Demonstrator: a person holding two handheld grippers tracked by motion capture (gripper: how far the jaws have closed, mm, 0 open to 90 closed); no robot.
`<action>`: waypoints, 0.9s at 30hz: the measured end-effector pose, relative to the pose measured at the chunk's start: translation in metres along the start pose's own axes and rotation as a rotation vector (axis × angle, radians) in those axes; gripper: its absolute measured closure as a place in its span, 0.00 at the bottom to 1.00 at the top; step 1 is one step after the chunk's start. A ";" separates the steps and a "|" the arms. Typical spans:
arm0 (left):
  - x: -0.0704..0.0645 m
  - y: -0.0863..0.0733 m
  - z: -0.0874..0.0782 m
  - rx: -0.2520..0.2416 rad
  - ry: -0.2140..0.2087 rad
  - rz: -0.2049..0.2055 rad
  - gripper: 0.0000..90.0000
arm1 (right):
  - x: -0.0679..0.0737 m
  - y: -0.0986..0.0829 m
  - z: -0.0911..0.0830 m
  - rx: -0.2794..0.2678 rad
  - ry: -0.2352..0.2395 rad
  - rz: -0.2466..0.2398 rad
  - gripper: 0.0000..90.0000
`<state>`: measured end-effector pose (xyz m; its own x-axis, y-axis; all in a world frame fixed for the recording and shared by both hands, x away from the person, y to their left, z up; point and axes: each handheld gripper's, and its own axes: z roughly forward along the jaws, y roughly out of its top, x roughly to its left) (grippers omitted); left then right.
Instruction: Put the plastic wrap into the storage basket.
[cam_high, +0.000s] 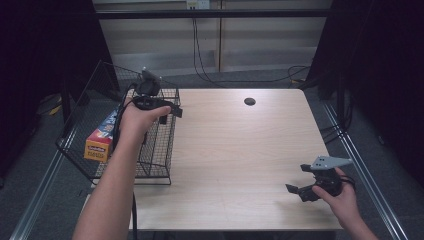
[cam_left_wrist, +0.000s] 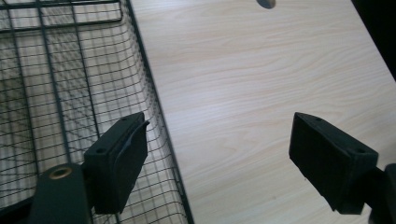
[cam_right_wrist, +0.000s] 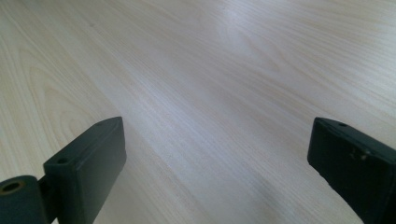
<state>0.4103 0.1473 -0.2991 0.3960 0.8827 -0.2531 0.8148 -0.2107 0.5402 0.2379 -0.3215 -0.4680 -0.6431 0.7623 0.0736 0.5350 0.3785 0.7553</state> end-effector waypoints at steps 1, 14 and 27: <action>-0.001 0.000 0.000 0.007 -0.007 0.016 0.21 | 0.000 0.000 0.000 0.000 -0.001 0.001 0.05; -0.020 -0.011 0.020 0.014 -0.062 0.066 0.20 | 0.000 0.000 0.000 0.001 0.004 -0.003 0.05; -0.045 -0.027 0.043 0.029 -0.144 0.148 0.18 | 0.001 0.000 0.000 0.004 0.001 -0.007 0.05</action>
<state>0.3884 0.0950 -0.3371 0.5672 0.7722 -0.2862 0.7541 -0.3472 0.5575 0.2375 -0.3209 -0.4681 -0.6474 0.7589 0.0694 0.5330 0.3858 0.7531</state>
